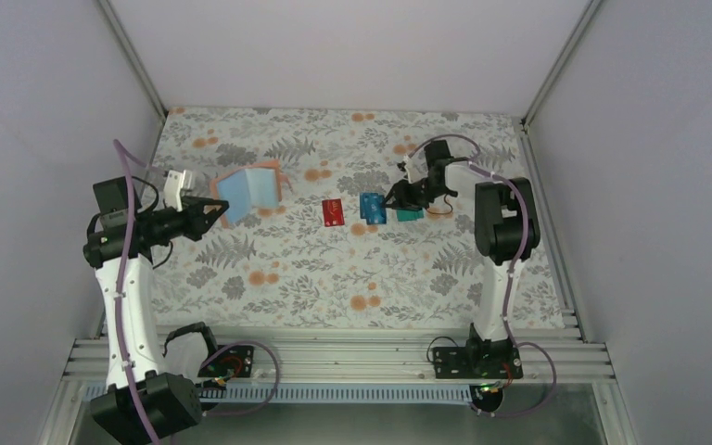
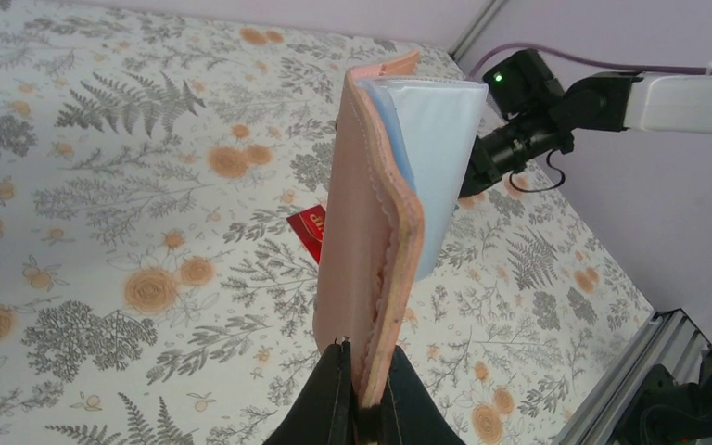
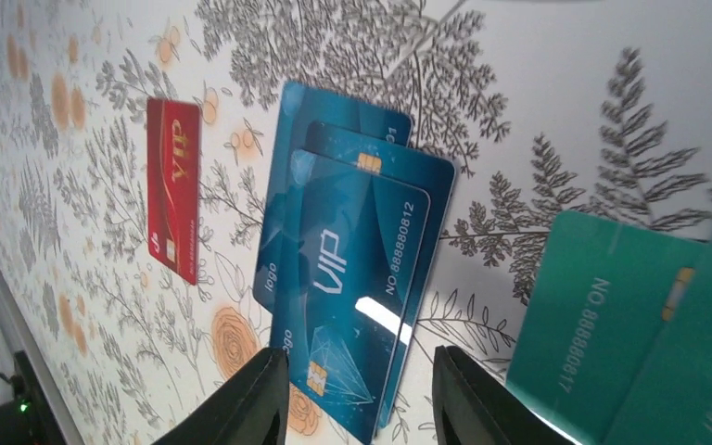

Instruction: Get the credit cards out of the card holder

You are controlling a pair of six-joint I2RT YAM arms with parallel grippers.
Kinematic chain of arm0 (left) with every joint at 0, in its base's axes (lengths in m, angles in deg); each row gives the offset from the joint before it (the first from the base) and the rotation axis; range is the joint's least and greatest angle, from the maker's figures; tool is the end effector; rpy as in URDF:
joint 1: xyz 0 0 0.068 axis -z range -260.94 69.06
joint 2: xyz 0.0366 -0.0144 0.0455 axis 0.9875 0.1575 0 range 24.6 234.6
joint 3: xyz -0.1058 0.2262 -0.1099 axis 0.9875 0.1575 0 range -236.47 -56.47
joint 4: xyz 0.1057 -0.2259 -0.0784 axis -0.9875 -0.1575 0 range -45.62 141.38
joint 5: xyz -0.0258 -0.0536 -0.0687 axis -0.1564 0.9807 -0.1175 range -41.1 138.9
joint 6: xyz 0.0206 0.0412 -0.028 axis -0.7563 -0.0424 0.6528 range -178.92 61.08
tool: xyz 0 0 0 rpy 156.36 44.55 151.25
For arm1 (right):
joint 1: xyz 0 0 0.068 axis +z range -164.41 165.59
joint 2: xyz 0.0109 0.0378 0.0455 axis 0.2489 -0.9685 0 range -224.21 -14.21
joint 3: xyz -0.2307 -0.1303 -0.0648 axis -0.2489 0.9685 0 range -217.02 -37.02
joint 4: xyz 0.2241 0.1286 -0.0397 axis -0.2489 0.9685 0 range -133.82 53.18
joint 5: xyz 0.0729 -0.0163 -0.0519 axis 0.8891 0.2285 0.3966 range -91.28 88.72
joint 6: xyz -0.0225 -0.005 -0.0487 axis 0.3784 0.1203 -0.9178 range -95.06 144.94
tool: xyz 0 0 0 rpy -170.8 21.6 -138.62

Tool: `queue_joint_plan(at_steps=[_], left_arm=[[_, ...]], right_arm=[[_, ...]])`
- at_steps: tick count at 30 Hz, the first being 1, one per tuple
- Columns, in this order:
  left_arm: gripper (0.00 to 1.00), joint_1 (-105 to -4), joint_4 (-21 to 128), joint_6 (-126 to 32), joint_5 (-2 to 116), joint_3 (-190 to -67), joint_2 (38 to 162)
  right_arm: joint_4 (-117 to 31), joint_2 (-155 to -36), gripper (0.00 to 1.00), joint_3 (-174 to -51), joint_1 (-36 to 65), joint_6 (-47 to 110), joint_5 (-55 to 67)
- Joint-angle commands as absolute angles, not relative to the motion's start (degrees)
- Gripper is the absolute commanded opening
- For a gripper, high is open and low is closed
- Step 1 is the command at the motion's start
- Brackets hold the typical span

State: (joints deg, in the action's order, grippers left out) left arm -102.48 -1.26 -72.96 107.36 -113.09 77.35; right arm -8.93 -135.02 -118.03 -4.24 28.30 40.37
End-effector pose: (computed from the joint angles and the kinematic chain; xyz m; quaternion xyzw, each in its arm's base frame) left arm 0.1615 0.0310 0.3304 0.1182 0.8263 -0.3413 0.4322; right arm 0.3978 0.0953 0.1324 -0.1024 0.9219 0.3645 0.0820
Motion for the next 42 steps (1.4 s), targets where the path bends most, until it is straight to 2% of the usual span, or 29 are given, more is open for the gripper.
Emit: queue_joint_plan(at_steps=[1,5,12,20,21,22,23,24,25,26,27,28,34,42], left_arm=[[0.02,-102.82,1.97,-69.12,107.23,-110.44,77.64],[0.02,-102.8,3.81,-65.34,110.63,-107.57,82.31],[0.02,-102.1,0.52,-66.04,108.34,-109.14,97.34],[0.03,-96.85,0.39,-68.94,104.18,-113.01,111.63],[0.07,-96.58,0.71,-69.0,102.98,-113.54,113.13],[0.2,-96.23,0.82,-69.49,101.53,-114.29,114.4],[0.39,-95.78,0.5,-70.5,98.91,-115.32,115.7],[0.64,-95.64,1.41,-69.85,96.48,-115.43,116.14],[0.95,-95.62,2.55,-69.37,94.36,-115.08,116.02],[0.99,-95.62,3.9,-68.99,93.09,-114.2,115.22],[1.0,-95.62,5.83,-67.76,91.45,-113.11,114.04],[1.0,-95.61,6.61,-67.05,89.85,-113.03,113.31],[1.0,-95.61,12.69,-66.82,75.6,-117.58,106.97],[1.0,-95.44,32.26,-62.26,69.54,-112.06,97.14]], right_arm=[[-9.96,-127.7,0.43,-119.85,-4.5,30.67,36.83],[-10.34,-121.9,0.45,-119.45,-4.47,31.81,34.3],[-9.42,-114.47,0.48,-117.44,-4.33,31.81,33.24],[-10.51,-108.19,0.51,-115.24,-4.39,32.24,32.6],[-11.36,-106.9,0.52,-114.89,-4.37,32.49,32.0],[-11.97,-105.79,0.55,-114.57,-4.32,32.76,31.15],[-12.67,-104.79,0.59,-114.16,-4.32,33.17,30.12],[-13.52,-103.44,0.65,-113.77,-4.34,33.47,29.03],[-14.15,-102.05,0.73,-113.3,-4.39,33.79,27.87],[-15.03,-100.71,0.85,-112.86,-4.32,34.01,26.69],[-15.91,-99.11,0.97,-112.19,-4.41,34.19,25.59],[-16.89,-97.7,0.99,-111.53,-4.46,34.44,24.38],[-26.78,-86.75,1.0,-104.33,-5.41,34.84,18.44],[-40.46,-71.9,1.0,-92.35,-9.63,35.13,9.71]])
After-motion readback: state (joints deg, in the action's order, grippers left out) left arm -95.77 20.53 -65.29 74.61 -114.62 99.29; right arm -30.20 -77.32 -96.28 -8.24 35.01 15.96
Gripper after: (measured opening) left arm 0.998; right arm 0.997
